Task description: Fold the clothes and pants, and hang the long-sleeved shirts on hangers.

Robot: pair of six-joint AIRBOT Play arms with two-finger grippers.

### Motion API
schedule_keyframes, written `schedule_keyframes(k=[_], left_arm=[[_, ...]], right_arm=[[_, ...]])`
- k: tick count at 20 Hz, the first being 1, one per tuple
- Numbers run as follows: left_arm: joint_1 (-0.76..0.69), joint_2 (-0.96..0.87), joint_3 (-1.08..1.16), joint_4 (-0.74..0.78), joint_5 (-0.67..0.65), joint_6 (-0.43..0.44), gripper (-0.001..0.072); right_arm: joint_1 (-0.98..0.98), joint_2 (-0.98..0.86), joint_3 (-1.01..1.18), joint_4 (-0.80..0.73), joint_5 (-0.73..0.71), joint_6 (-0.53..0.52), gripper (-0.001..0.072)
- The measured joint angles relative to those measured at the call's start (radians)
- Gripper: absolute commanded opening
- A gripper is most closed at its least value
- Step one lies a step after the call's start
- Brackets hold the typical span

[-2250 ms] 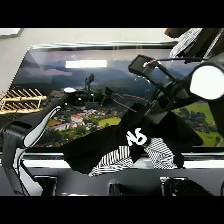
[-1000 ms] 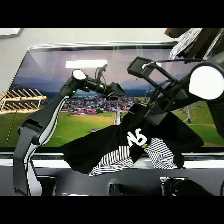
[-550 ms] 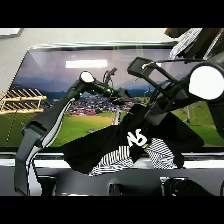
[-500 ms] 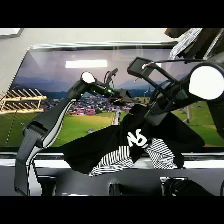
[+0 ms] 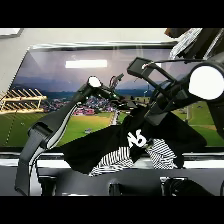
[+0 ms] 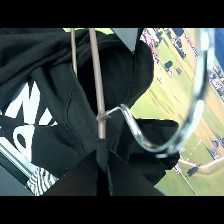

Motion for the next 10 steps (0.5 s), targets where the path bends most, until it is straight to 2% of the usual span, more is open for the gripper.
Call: schedule_keyframes(k=[1,2,3,4,10], left_arm=[[-0.003,-0.002,0.000,0.000,0.000,0.002,0.0253],[-0.004,-0.003,0.000,0.000,0.002,0.009,0.0183],[-0.004,-0.003,0.000,0.000,0.002,0.018,0.0078],[-0.004,-0.004,0.000,0.000,0.002,0.024,0.0025],[0.046,-0.003,0.000,0.001,-0.041,0.047,0.0023]], right_arm=[[0.000,0.000,0.000,0.000,0.000,0.000,0.0029],[0.000,0.000,0.000,-0.001,0.000,0.000,0.0029],[0.000,0.000,0.000,-0.001,0.000,0.000,0.0029],[0.000,0.000,0.000,-0.001,0.000,0.000,0.0029],[0.000,0.000,0.000,-0.022,-0.001,0.003,0.0029]])
